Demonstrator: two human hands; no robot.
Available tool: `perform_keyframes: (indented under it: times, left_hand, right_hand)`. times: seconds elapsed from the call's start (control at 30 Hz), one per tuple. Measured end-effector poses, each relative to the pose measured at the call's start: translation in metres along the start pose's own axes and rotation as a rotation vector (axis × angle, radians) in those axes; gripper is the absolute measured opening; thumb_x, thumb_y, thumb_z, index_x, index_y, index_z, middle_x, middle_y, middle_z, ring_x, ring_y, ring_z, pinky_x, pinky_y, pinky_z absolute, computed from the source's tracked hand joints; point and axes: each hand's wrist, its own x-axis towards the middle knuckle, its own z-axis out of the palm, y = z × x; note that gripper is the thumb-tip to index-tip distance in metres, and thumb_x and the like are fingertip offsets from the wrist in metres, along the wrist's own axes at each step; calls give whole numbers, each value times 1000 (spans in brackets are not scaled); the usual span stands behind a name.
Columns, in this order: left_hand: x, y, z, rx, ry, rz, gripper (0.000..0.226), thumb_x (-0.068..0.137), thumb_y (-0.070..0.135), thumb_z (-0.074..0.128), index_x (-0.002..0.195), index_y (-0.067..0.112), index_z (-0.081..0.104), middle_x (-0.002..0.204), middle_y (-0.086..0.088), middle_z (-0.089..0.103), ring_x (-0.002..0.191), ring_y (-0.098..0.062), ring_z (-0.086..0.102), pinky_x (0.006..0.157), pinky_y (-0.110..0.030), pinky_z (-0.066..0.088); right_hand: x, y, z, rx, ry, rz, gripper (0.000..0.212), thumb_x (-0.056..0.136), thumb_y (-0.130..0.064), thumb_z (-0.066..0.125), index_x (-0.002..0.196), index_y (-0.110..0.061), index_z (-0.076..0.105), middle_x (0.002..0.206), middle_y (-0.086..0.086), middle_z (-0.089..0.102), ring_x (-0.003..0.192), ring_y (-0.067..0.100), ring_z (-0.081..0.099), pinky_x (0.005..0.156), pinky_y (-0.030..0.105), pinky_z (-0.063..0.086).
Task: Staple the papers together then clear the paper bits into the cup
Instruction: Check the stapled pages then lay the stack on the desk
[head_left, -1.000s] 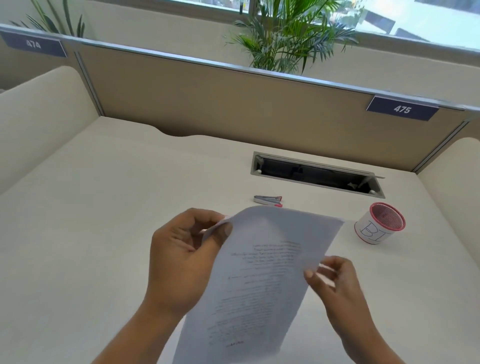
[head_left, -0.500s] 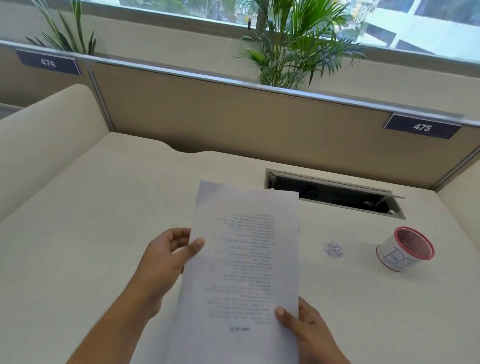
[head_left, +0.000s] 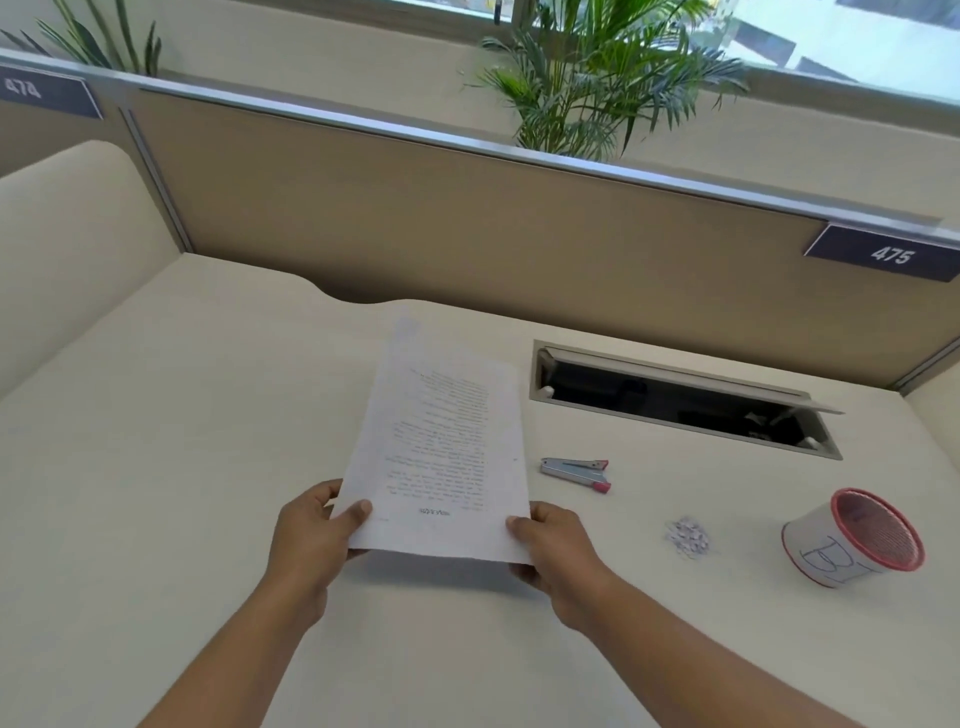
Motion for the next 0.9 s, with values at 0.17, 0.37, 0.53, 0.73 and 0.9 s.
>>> perform_keyframes:
  times: [0.17,0.37,0.53,0.73,0.9]
  left_hand:
    - [42,1,15,45,36,28,24,92,0,66,113,11,64,102,-9,72,90,-28,69,68,-34,56]
    - [80,2,23,332,127,138,24,84,13,78,105,18,67,98,-5,74,87,-27,71,77,-44,60]
    - [90,4,28,450,288,239,34,81,20,81,111,14,66,97,-1,69,90,-26,67,75,-33,49]
    - [92,-1,33,766,317,331,38,84,31,77,117,16,65,115,-2,65,97,-26,64,76,-33,47]
    - [87,-8,39,1116,343,473,31,88,35,69,106,9,70,108,-8,64,90,-33,65,69,-42,53]
  right_hand:
    - [35,-11,6,-62,76,6,8,90,-18,63,89,-10,67,86,7,68,57,17,56,51,24,47]
    - [64,-22,15,-86,111,-40,13,87,-19,69,79,-9,65,80,6,67,55,16,57,48,21,49]
    - [78,-25,15,-38,147,-94,14,84,-17,74,92,-5,72,90,6,73,71,18,68,59,24,57]
    - [83,-17,10,-284,243,-275,33,79,-27,78,105,-14,62,82,-2,70,79,16,68,74,36,60]
    - [63,-2,3,-1084,265,-535,43,90,-52,50,129,-36,46,113,-7,63,100,19,63,80,34,49]
